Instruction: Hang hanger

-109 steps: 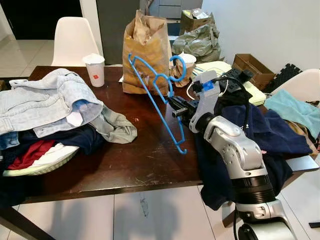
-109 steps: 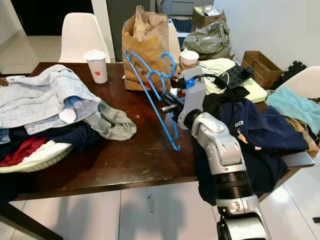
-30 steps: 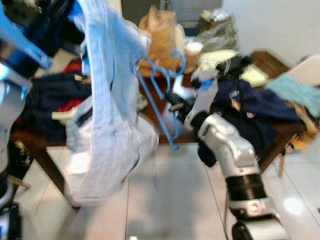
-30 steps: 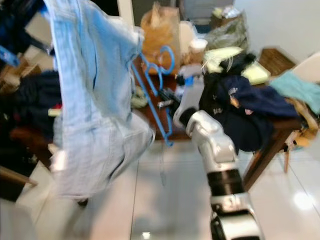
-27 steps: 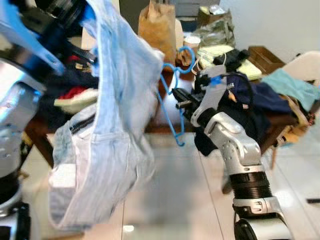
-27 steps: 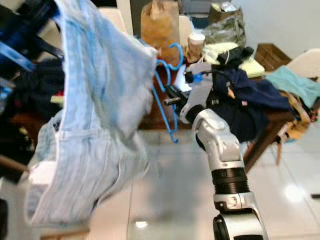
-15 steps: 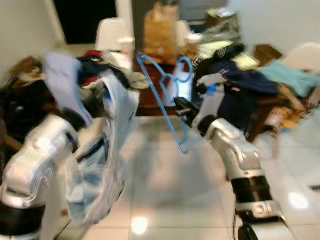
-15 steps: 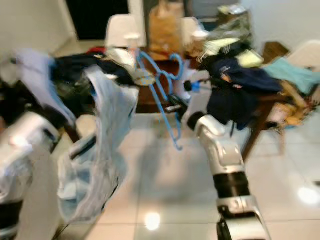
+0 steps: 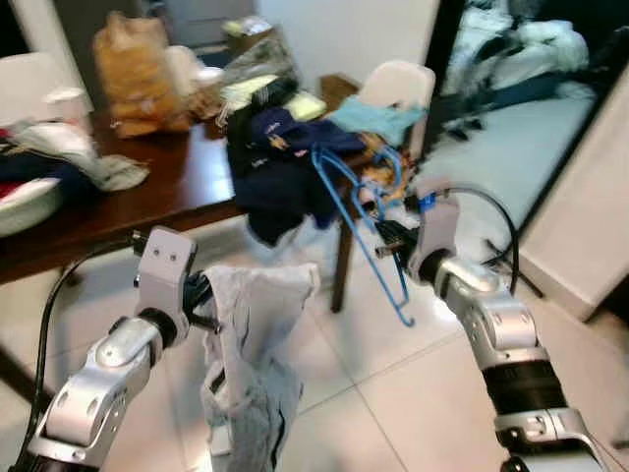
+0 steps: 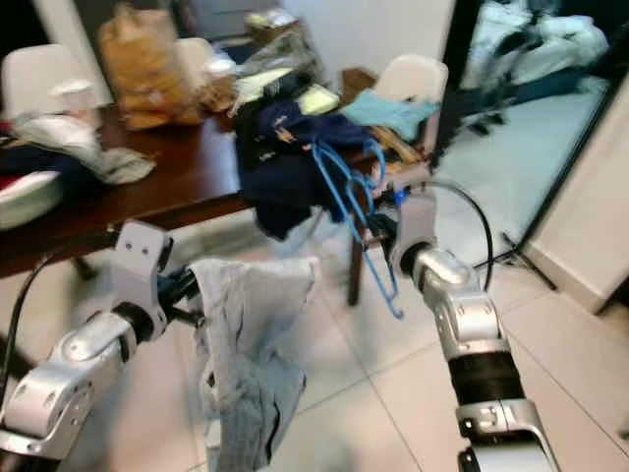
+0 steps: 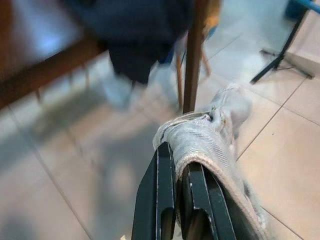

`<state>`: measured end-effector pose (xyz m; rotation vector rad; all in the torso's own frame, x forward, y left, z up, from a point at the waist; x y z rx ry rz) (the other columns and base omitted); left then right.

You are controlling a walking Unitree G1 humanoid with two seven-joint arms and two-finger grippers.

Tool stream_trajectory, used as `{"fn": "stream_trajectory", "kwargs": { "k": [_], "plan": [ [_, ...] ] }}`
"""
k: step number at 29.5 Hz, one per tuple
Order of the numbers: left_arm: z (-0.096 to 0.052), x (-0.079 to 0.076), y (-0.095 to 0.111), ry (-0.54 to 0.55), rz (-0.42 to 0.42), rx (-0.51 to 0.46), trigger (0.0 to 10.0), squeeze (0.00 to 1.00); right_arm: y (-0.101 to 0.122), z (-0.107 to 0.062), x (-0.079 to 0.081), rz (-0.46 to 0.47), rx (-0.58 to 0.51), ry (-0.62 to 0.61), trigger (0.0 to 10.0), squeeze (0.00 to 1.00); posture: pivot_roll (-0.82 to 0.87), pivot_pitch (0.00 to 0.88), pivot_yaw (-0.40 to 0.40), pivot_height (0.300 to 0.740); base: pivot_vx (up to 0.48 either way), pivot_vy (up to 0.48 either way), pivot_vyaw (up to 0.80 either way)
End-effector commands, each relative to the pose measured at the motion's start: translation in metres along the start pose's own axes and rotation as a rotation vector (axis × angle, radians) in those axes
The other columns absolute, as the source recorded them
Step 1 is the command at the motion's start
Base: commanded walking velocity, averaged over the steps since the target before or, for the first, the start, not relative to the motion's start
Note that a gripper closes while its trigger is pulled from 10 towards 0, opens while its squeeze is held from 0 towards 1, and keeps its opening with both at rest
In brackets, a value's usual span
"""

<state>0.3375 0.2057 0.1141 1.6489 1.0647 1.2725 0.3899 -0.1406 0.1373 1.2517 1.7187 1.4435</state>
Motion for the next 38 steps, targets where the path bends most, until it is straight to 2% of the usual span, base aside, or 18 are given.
{"fn": "stream_trajectory", "kwargs": {
  "k": [1,2,3,5,7,10,11,14,16,17,18,19,20,22,25,38],
  "plan": [
    [-0.003,0.006,-0.022,0.044,-0.034,0.074,10.0,0.00,-0.022,-0.001,0.011,-0.014,0.085,0.052,10.0,0.00,-0.04,0.063,-0.006,0.740,0.000,0.000,-0.80],
    [-0.006,0.008,-0.035,0.067,-0.103,0.108,10.0,0.00,-0.035,-0.006,0.012,-0.020,0.126,0.072,10.0,0.00,-0.04,0.063,-0.007,0.740,0.000,0.000,-0.80],
    [-0.006,0.008,-0.035,0.067,-0.103,0.108,10.0,0.00,-0.035,-0.006,0.012,-0.020,0.126,0.072,10.0,0.00,-0.04,0.063,-0.007,0.740,0.000,0.000,-0.80],
    [-0.009,0.016,-0.045,0.114,-0.203,0.128,10.0,0.00,-0.043,-0.012,0.010,-0.019,0.160,0.084,10.0,0.00,-0.05,0.061,-0.009,0.740,0.000,0.000,-0.80],
    [-0.009,0.017,-0.046,0.120,-0.220,0.133,10.0,0.00,-0.045,-0.014,0.010,-0.013,0.167,0.094,10.0,0.00,-0.05,0.062,-0.009,0.740,0.000,0.000,0.00],
    [-0.006,0.004,-0.044,0.055,-0.264,0.131,10.0,0.00,-0.048,-0.016,0.019,0.076,0.154,0.147,10.0,0.00,-0.05,0.067,-0.010,0.740,0.000,0.000,0.00],
    [-0.006,0.004,-0.044,0.055,-0.264,0.131,10.0,0.00,-0.048,-0.016,0.019,0.076,0.154,0.147,10.0,0.00,-0.05,0.067,-0.010,0.740,0.000,0.000,0.00],
    [-0.009,-0.014,-0.033,-0.047,-0.396,0.061,10.0,0.00,-0.059,-0.020,0.038,0.226,0.128,0.217,10.0,0.00,-0.06,0.072,-0.010,0.740,0.000,0.000,-0.53],
    [-0.010,-0.016,-0.031,-0.058,-0.419,0.049,10.0,0.00,-0.061,-0.021,0.041,0.250,0.123,0.227,10.0,0.00,-0.06,0.072,-0.010,0.740,0.000,0.000,-0.80],
    [-0.013,-0.023,-0.025,-0.089,-0.468,0.020,10.0,0.00,-0.068,-0.023,0.048,0.280,0.129,0.243,10.0,0.00,-0.05,0.082,-0.011,0.740,0.000,0.000,-0.80],
    [-0.017,-0.037,-0.017,-0.156,-0.509,-0.014,10.0,0.00,-0.067,-0.025,0.050,0.316,0.114,0.256,10.0,0.00,-0.05,0.083,-0.009,0.740,0.000,0.000,-0.80],
    [-0.017,-0.037,-0.017,-0.156,-0.509,-0.014,10.0,0.00,-0.067,-0.025,0.050,0.316,0.114,0.256,10.0,0.00,-0.05,0.083,-0.009,0.740,0.000,0.000,-0.80],
    [-0.020,-0.047,-0.011,-0.205,-0.539,-0.038,10.0,0.00,-0.066,-0.027,0.052,0.341,0.103,0.266,10.0,0.00,-0.05,0.083,-0.009,0.740,0.000,0.000,-0.80],
    [-0.025,-0.063,-0.004,-0.284,-0.526,-0.060,10.0,0.00,-0.065,-0.027,0.051,0.389,0.094,0.278,10.0,0.00,-0.05,0.085,-0.012,0.740,0.000,0.000,-0.80],
    [-0.025,-0.064,-0.004,-0.296,-0.509,-0.059,10.0,0.00,-0.066,-0.027,0.051,0.398,0.098,0.281,10.0,0.00,-0.05,0.086,-0.012,0.740,0.000,0.000,-0.80],
    [-0.023,-0.057,-0.005,-0.282,-0.509,-0.068,10.0,0.00,-0.063,-0.027,0.054,0.451,0.089,0.298,10.0,0.00,-0.05,0.089,-0.008,0.740,0.000,0.000,-0.80]
  ]
}}
Point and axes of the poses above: a point about 5 cm out from each wrist's last joint towards the gripper, its own z axis pointing out of the wrist towards the gripper, its own y axis along the axis of the wrist's last joint, x = y × z, the point moved 6 cm from there along z, pointing out of the wrist towards the gripper, and after that the axes turned 14 degrees about z, right-handed, at the moved point
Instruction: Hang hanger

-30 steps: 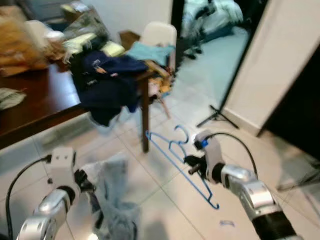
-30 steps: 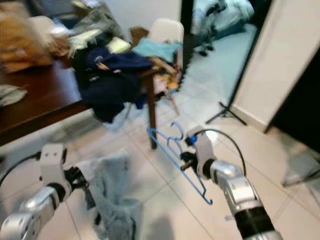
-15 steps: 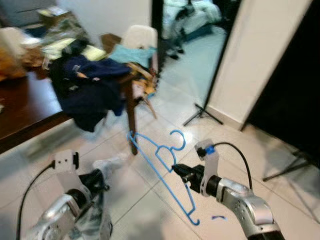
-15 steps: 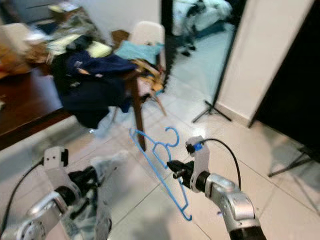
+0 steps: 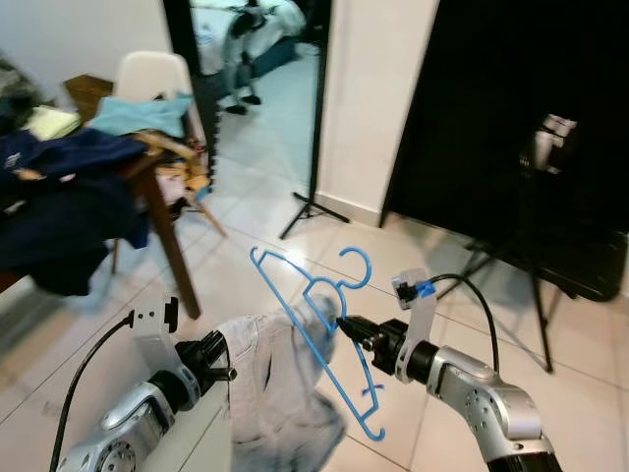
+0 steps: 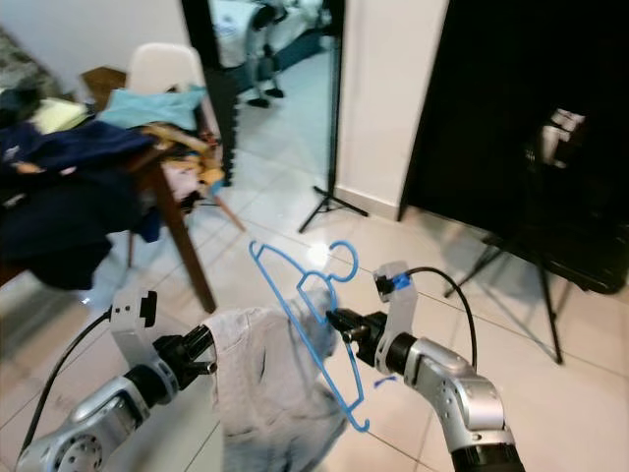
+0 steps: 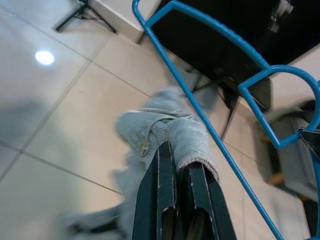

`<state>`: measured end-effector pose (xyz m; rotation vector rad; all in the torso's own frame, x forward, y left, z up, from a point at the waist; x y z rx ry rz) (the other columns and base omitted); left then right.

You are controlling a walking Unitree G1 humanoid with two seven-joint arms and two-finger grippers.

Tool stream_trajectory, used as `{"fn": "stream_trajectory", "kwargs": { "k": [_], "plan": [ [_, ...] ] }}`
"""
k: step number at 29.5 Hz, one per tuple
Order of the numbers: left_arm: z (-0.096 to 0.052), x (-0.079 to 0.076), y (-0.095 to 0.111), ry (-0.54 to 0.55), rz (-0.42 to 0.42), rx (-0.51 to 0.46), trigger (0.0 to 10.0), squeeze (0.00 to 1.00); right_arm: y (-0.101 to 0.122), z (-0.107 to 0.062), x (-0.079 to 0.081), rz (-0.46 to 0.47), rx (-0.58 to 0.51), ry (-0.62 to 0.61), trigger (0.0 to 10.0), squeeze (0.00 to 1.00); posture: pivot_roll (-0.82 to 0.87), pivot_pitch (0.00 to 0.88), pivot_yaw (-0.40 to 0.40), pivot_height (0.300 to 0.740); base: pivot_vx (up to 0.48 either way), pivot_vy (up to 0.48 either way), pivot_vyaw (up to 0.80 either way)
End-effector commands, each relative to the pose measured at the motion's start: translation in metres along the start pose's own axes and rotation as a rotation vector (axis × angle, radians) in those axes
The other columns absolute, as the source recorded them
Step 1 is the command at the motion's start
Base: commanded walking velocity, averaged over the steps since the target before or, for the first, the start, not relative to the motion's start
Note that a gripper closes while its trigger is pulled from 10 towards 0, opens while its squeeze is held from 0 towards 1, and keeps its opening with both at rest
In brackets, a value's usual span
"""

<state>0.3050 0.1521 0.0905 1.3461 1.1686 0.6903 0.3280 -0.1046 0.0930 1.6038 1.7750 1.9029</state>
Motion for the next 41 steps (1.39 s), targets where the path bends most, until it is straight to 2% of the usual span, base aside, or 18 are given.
{"fn": "stream_trajectory", "kwargs": {
  "k": [1,12,41],
  "plan": [
    [-0.002,0.002,0.006,0.004,0.016,-0.020,10.0,0.00,-0.003,0.000,0.001,0.011,0.004,0.005,10.0,0.00,-0.05,0.089,-0.008,0.740,0.000,0.000,-0.80],
    [0.000,0.013,0.008,0.061,0.049,-0.011,10.0,0.00,-0.003,0.002,0.003,0.031,0.018,0.023,10.0,0.00,-0.05,0.087,-0.012,0.740,0.000,0.000,-0.80],
    [0.002,0.014,0.006,0.075,0.056,-0.009,10.0,0.00,-0.003,0.002,0.003,0.074,0.019,0.038,10.0,0.00,-0.05,0.085,-0.012,0.740,0.000,0.000,-0.80]
  ]
}}
Point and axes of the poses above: a point about 5 cm out from each wrist's last joint towards the gripper, its own z axis pointing out of the wrist towards the gripper, its own y axis along the axis of the wrist's last joint, x = y × z, the point moved 6 cm from there along z, pointing out of the wrist towards the gripper, and after that the axes turned 14 degrees about z, right-handed, at the moved point
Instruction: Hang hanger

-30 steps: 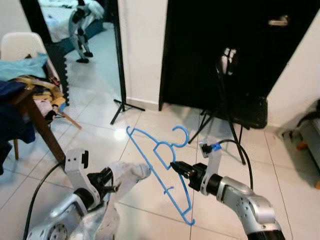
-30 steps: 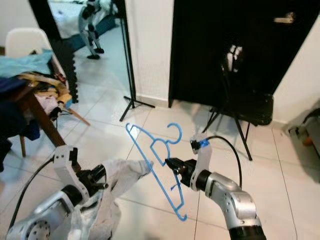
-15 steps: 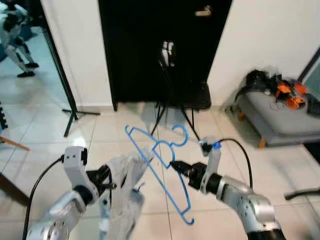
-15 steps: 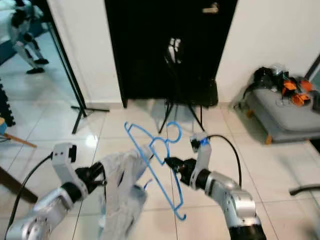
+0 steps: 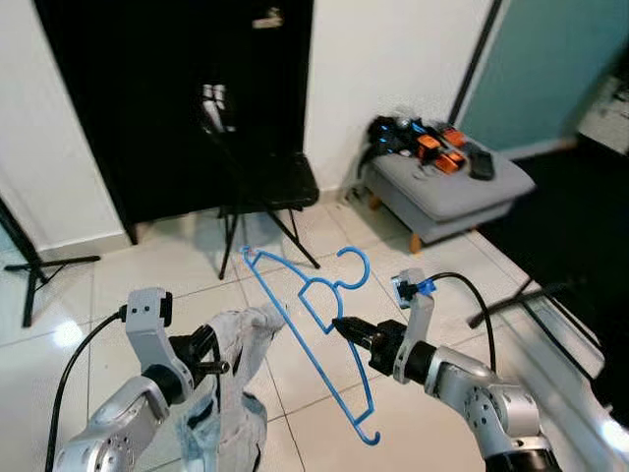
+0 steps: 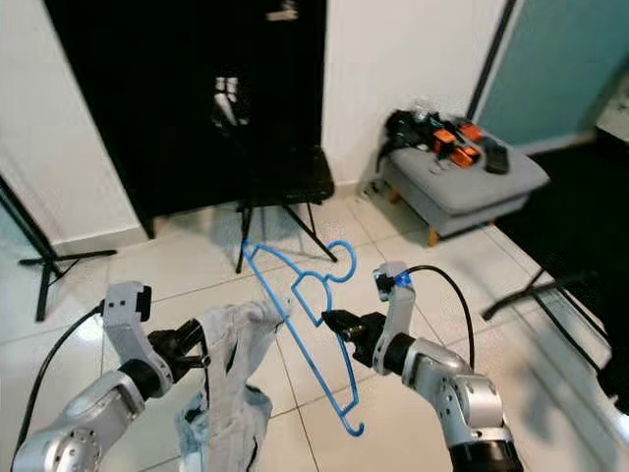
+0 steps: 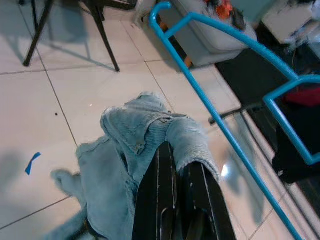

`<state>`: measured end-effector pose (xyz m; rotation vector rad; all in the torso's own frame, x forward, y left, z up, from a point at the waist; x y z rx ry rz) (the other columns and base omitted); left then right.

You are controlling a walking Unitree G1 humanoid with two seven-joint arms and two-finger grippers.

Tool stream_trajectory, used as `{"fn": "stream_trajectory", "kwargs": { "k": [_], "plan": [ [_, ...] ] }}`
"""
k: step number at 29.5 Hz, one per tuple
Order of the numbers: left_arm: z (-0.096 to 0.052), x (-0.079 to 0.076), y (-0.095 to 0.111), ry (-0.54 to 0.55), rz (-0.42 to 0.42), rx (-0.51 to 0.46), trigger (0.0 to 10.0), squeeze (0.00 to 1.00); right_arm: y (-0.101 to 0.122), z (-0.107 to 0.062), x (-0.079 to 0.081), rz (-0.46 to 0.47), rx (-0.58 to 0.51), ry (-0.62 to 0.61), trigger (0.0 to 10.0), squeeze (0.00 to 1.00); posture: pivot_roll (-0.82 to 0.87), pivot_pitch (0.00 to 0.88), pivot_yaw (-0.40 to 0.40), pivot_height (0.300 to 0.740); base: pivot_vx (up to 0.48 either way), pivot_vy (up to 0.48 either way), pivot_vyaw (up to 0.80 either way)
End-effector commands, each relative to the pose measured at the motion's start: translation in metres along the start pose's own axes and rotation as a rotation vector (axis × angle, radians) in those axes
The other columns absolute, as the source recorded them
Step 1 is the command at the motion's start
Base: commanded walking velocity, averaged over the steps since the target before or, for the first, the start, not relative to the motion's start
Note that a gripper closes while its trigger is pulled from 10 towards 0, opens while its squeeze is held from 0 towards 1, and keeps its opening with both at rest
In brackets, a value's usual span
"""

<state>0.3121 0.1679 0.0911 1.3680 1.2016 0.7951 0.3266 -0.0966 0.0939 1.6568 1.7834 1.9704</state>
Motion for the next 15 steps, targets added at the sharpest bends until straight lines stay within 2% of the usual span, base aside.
{"fn": "stream_trajectory", "kwargs": {
  "k": [1,15],
  "plan": [
    [0.0010,-0.0024,0.0015,-0.010,-0.003,-0.011,10.0,0.00,0.0003,-0.0026,-0.0030,0.010,0.001,-0.006,10.0,0.00,-0.05,0.085,-0.012,0.740,0.000,0.000,-0.80],
    [0.0011,-0.0005,0.0020,0.001,-0.004,-0.017,10.0,0.00,-0.0003,-0.0024,-0.0024,0.023,0.005,0.001,10.0,0.00,-0.05,0.084,-0.013,0.740,0.000,0.000,-0.80]
  ]
}}
Point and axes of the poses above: a point about 5 cm out from each wrist's last joint towards the gripper, its own z axis pointing out of the wrist towards the gripper, its own y axis along the axis of the wrist's last joint, x = y × z, the point moved 6 cm from there along z, pointing out of the wrist towards the gripper, and after that the axes turned 14 degrees about z, right-handed, at the moved point
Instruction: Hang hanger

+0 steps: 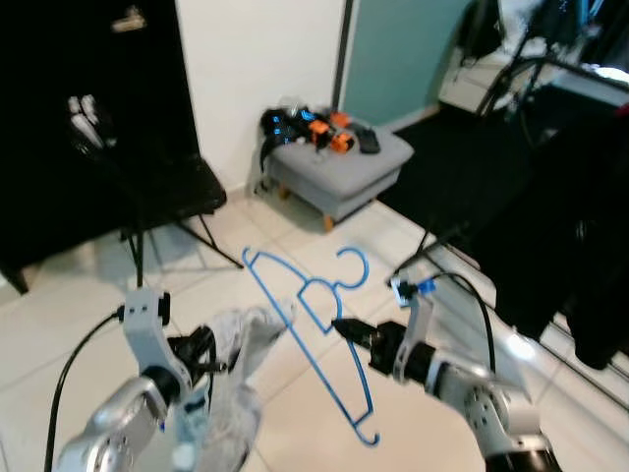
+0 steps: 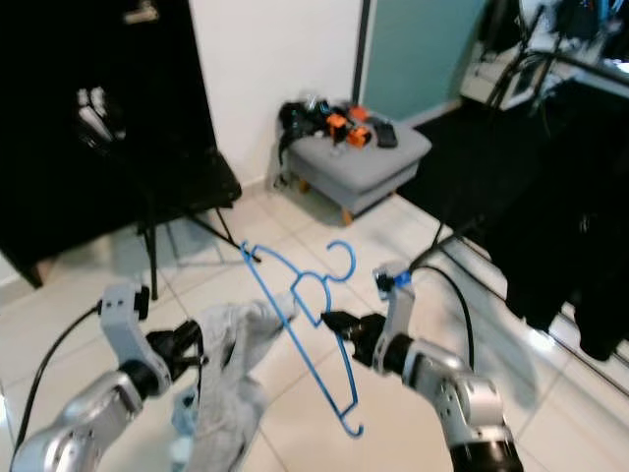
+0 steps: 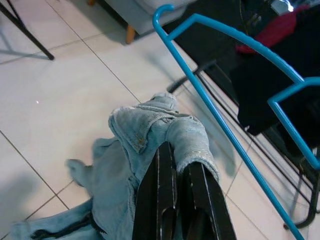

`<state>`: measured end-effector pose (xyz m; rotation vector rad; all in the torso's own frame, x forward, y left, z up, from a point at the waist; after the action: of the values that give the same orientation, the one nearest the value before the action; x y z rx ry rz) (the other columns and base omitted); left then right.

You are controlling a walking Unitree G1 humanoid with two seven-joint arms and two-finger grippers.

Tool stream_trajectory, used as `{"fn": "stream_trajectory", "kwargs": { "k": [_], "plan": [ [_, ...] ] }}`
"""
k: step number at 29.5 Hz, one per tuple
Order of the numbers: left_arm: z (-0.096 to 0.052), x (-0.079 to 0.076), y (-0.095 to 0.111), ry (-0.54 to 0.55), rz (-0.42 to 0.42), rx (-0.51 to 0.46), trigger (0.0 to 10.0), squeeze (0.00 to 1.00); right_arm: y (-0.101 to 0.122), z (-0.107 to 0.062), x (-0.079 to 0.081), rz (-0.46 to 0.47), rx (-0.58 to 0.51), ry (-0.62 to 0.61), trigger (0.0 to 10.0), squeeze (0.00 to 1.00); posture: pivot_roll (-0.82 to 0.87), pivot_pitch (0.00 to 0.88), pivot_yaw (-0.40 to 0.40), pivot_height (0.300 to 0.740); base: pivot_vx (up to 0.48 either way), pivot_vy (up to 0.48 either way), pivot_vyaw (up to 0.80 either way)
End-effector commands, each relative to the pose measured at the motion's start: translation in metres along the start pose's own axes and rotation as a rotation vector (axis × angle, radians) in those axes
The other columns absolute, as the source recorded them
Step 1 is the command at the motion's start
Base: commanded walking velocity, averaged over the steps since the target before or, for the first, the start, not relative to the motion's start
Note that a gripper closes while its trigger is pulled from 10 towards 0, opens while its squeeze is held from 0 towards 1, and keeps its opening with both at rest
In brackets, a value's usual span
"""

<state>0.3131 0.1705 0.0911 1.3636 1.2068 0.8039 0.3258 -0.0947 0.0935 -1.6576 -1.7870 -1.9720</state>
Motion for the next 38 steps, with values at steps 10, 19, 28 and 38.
{"fn": "stream_trajectory", "kwargs": {
  "k": [10,19,28,38],
  "plan": [
    [0.001,-0.002,0.002,-0.001,-0.009,-0.016,10.0,0.00,0.002,-0.003,-0.003,0.020,-0.006,-0.005,10.0,0.00,-0.05,0.089,-0.011,0.740,0.000,0.000,-0.80],
    [0.003,0.008,-0.004,0.075,0.051,0.050,10.0,0.00,0.002,-0.003,-0.003,0.014,-0.005,-0.003,10.0,0.00,-0.06,0.081,-0.009,0.740,0.000,0.000,-0.80],
    [0.019,0.035,0.030,0.293,0.065,0.012,10.0,0.00,0.003,-0.002,-0.002,-0.043,0.012,0.002,10.0,0.00,-0.07,0.069,0.000,0.740,0.000,0.000,-0.31],
    [0.029,0.039,0.089,0.412,-0.028,-0.196,10.0,0.00,-0.002,-0.007,0.008,-0.242,0.105,0.052,10.0,0.00,-0.08,0.057,0.004,0.740,0.000,0.000,0.00]
  ]
}}
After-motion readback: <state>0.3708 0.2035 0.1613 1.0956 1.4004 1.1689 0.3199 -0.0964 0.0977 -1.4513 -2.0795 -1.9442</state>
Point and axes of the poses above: a point about 5 cm out from each wrist's last joint towards the gripper, its own z axis pointing out of the wrist towards the gripper, its own y axis along the axis of the wrist's last joint, x = y × z, the point moved 6 cm from there along z, pointing out of the wrist towards the gripper, and after that the axes turned 14 degrees about z, right-handed, at the moved point
